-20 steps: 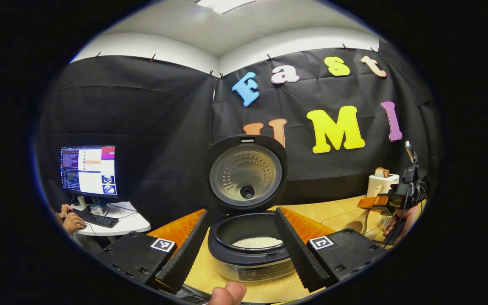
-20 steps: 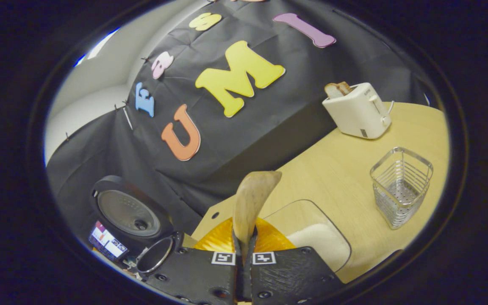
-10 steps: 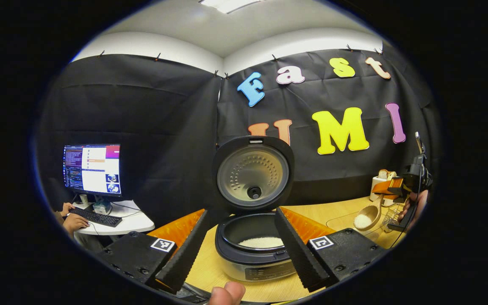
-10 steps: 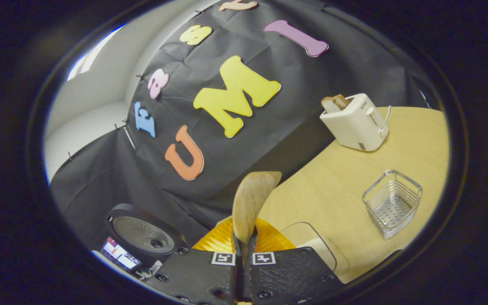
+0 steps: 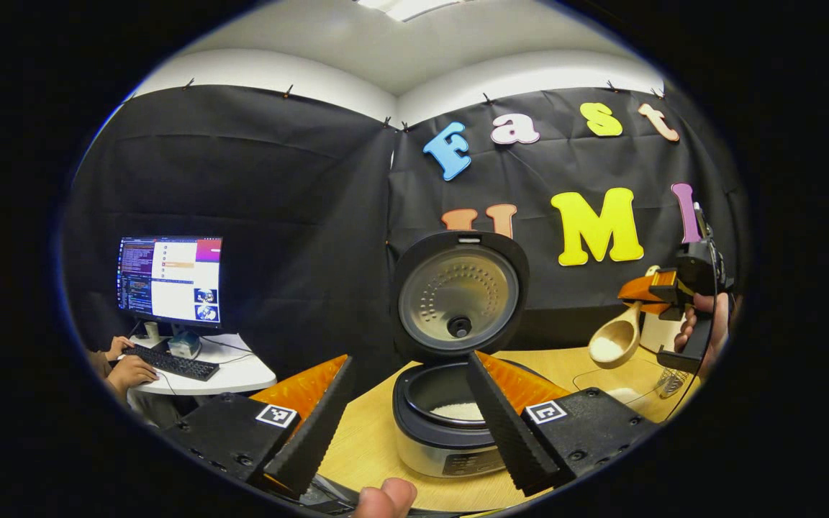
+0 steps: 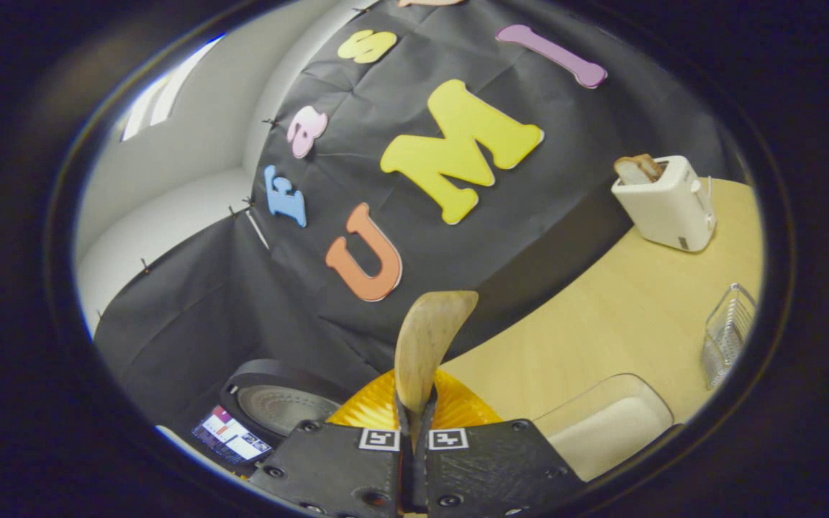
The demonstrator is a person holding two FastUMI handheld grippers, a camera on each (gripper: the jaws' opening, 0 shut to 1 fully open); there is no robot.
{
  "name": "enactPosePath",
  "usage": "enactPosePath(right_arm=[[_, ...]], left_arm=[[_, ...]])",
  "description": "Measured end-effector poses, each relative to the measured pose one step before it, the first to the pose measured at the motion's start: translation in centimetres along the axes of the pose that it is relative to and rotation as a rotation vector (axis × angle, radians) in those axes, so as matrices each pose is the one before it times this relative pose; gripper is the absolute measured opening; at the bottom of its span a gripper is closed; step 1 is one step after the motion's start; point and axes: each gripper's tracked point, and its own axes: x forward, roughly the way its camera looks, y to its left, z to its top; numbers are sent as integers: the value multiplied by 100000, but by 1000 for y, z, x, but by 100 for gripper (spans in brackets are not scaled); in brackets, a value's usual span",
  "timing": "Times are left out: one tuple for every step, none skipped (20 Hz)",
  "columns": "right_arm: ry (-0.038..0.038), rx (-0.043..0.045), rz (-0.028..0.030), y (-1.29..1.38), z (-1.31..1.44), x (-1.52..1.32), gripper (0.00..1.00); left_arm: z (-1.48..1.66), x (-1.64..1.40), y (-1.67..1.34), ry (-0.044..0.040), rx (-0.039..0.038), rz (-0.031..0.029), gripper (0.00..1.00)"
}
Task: Close the left gripper, press the button to open the rice cooker; take a wooden spoon from the chopstick holder with the right hand, scoop a spoonful of rice and pour it into the rice cooker, then put the wooden spoon back into the chopstick holder.
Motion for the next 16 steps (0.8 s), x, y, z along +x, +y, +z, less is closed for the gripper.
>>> enactPosePath(right_arm=[[698, -602, 2156, 1298, -521, 589, 1], [913, -693, 1871, 1298, -711, 575, 0], [1200, -1084, 1549, 1110, -828, 711, 0], [940, -1783, 1208, 1034, -635, 604, 0], [865, -2224, 853, 844, -608, 606, 0], [979, -2653, 992, 986, -736, 510, 0], [656, -2482, 896, 726, -575, 543, 0], [644, -2208, 381, 592, -562, 482, 0], [567, -2155, 252, 534, -457, 326, 0], [169, -2606, 275, 537, -346, 328, 0], [288, -2912, 279, 470, -398, 218, 0], [-118, -3042, 173, 582, -223, 154, 0], [-673, -2893, 59, 400, -107, 97, 0], [-407, -3649, 55, 454, -188, 33, 0], [-238, -3838, -176, 355, -154, 91, 0], [-487, -3530, -74, 318, -60, 57, 0]], left_arm=[[-234, 165, 292, 466, 465, 648, 99], [-194, 73, 400, 383, 450, 691, 99], [-218, 107, 229, 379, 133, 463, 99], [-38, 22, 268, 266, -131, 210, 99], [-78, 76, 289, 78, -235, 422, 99], [-4, 36, 394, 239, -332, 954, 99], [-282, 89, 555, 696, -707, 1067, 99], [-199, 24, 242, 685, -676, 132, 99], [-47, 24, 196, 295, -382, 119, 99], [-6, 14, 306, 157, 75, 416, 99], [15, 79, 251, -134, 209, 557, 99], [-46, -50, 114, -16, 322, 321, 99], [-16, 34, 129, -4, 382, 80, 99], [43, -37, 130, -172, 461, 112, 99], [62, 49, 6, -102, 189, 225, 99], [-4, -17, 86, 58, 102, 282, 99]])
